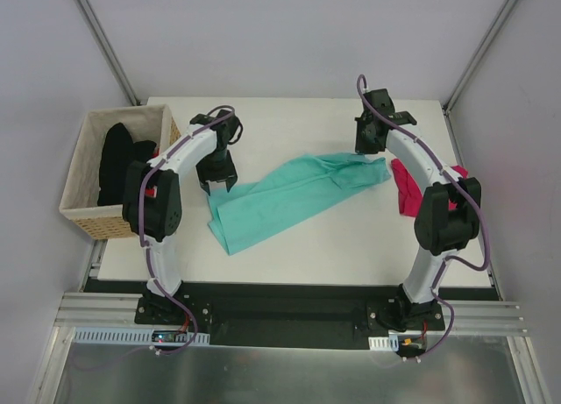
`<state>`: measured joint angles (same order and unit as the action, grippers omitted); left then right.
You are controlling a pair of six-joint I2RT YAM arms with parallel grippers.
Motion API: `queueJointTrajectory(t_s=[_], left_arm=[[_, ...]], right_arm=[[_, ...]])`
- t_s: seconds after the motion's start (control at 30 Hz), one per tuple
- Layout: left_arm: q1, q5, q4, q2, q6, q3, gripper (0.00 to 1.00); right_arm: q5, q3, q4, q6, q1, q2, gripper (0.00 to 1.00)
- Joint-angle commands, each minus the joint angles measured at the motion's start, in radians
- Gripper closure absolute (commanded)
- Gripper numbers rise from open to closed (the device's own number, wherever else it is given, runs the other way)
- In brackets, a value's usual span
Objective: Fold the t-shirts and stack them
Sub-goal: Grap the side of the flattened tshirt furthest away from the robot with both arms
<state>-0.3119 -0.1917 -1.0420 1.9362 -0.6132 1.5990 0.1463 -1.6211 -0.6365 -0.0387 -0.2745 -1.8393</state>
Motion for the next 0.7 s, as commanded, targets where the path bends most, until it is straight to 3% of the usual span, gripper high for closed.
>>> queueJointTrajectory(t_s=[0.0, 0.67], left_arm=[[0.028, -0.015, -0.006, 0.058, 0.004, 0.048, 0.44], [0.123, 0.0, 0.034, 0.139, 0.007, 0.026, 0.45]], right_arm=[[0.006, -0.042, 0.004, -0.004, -0.005, 0.011, 0.99], [-0.04, -0.125, -0.019, 0.016, 0.034, -0.083, 0.99]])
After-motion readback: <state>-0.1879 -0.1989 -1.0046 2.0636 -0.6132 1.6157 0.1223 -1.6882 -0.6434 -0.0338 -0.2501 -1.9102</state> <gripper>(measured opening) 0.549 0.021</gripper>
